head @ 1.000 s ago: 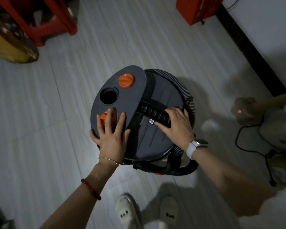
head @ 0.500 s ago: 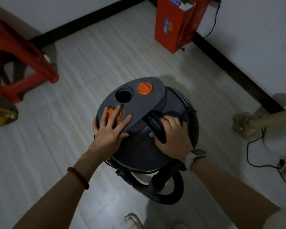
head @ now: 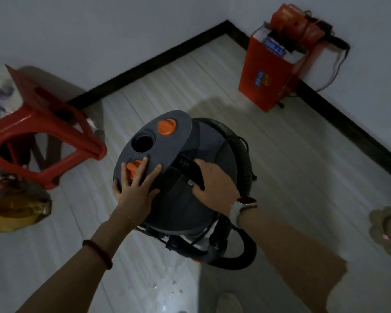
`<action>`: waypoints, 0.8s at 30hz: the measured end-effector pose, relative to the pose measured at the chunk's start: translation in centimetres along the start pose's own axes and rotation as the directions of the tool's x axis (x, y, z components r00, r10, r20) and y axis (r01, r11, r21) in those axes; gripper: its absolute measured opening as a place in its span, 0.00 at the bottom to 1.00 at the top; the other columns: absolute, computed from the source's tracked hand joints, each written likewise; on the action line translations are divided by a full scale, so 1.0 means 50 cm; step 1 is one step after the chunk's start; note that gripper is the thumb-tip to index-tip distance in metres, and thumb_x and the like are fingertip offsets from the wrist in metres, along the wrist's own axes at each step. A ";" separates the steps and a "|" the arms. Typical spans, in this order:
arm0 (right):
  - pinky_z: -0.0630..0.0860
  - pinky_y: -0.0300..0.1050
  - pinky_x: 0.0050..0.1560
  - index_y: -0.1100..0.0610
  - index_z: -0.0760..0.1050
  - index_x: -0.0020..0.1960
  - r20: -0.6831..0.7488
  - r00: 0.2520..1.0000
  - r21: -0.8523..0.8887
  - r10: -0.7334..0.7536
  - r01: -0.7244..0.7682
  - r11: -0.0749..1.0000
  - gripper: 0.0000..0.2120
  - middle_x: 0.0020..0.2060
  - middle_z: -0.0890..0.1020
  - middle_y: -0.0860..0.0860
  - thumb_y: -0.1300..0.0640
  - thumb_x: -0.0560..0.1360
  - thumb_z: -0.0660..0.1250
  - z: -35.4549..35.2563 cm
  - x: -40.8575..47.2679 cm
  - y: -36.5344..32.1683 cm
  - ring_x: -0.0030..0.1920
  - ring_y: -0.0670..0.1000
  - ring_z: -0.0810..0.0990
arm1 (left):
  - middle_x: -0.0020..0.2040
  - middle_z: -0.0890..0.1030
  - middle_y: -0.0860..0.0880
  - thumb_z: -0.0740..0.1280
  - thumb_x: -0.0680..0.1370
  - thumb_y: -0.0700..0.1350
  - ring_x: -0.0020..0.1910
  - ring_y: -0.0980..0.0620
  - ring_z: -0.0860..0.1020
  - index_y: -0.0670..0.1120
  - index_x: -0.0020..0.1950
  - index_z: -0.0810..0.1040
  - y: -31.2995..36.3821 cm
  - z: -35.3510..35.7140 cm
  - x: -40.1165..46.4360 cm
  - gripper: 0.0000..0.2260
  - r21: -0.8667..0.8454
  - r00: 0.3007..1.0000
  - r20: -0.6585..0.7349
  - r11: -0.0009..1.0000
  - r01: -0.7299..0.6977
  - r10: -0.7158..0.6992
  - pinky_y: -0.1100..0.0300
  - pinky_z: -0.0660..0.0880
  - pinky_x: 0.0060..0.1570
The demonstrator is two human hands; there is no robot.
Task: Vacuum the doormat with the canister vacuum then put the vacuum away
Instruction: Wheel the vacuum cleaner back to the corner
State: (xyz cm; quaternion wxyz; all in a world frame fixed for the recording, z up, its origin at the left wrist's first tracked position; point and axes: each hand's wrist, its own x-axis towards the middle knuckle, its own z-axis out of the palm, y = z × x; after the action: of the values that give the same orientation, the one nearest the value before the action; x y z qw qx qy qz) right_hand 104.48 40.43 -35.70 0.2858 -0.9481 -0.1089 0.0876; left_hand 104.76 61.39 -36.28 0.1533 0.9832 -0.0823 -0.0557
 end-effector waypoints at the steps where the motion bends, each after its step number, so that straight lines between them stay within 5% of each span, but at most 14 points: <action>1: 0.74 0.53 0.49 0.59 0.59 0.71 -0.018 1.000 -0.008 0.022 -0.022 1.000 0.28 0.54 0.75 0.58 0.53 0.74 0.61 0.006 0.037 -0.010 0.54 0.57 0.72 | 0.76 0.49 0.54 0.63 0.77 0.47 0.74 0.35 0.42 0.70 0.67 0.49 -0.019 -0.009 0.027 0.30 -0.002 1.000 -0.003 1.000 0.029 -0.029 0.31 0.48 0.67; 5: 0.75 0.50 0.43 0.58 0.59 0.72 -0.022 0.999 -0.121 0.023 -0.026 0.992 0.28 0.53 0.77 0.58 0.45 0.77 0.57 0.010 0.176 -0.035 0.52 0.57 0.75 | 0.75 0.55 0.53 0.61 0.76 0.50 0.72 0.31 0.49 0.64 0.67 0.54 -0.100 -0.042 0.135 0.24 0.031 1.000 0.014 0.999 -0.008 0.007 0.26 0.55 0.60; 11: 0.72 0.41 0.21 0.58 0.68 0.66 -0.128 0.985 -0.117 0.115 -0.130 0.985 0.31 0.35 0.80 0.53 0.37 0.77 0.46 0.021 0.349 -0.079 0.32 0.51 0.79 | 0.72 0.62 0.48 0.53 0.73 0.57 0.68 0.27 0.58 0.61 0.70 0.56 -0.219 -0.088 0.330 0.24 0.087 0.978 0.068 0.975 -0.205 0.199 0.25 0.62 0.54; 15: 0.77 0.46 0.30 0.58 0.66 0.68 -0.187 0.957 -0.027 0.222 -0.231 0.973 0.31 0.43 0.82 0.55 0.37 0.74 0.52 0.011 0.439 -0.075 0.39 0.54 0.81 | 0.75 0.59 0.49 0.50 0.73 0.58 0.71 0.30 0.51 0.64 0.69 0.53 -0.250 -0.107 0.483 0.23 0.081 0.933 0.145 0.936 -0.343 0.329 0.27 0.57 0.59; 18: 0.77 0.48 0.38 0.54 0.63 0.69 -0.267 0.909 0.009 0.320 -0.330 0.944 0.33 0.49 0.80 0.52 0.35 0.72 0.47 -0.007 0.501 -0.056 0.45 0.53 0.79 | 0.72 0.58 0.48 0.54 0.74 0.55 0.67 0.28 0.59 0.59 0.69 0.60 -0.238 -0.111 0.598 0.23 0.151 0.880 0.124 0.868 -0.473 0.458 0.25 0.61 0.53; 24: 0.75 0.47 0.38 0.55 0.64 0.68 -0.366 0.825 0.082 0.432 -0.434 0.897 0.33 0.45 0.81 0.52 0.35 0.70 0.49 -0.064 0.630 0.008 0.42 0.54 0.80 | 0.72 0.55 0.46 0.64 0.73 0.47 0.68 0.28 0.59 0.59 0.70 0.59 -0.164 -0.097 0.782 0.28 0.185 0.885 0.021 0.868 -0.461 0.466 0.27 0.53 0.57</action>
State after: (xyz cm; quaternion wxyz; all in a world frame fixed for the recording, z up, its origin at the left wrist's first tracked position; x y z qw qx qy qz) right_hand 135.55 46.52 -36.60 0.2716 -0.9476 0.1650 -0.0327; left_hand 144.92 63.55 -37.52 0.0713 0.9452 -0.3186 0.0027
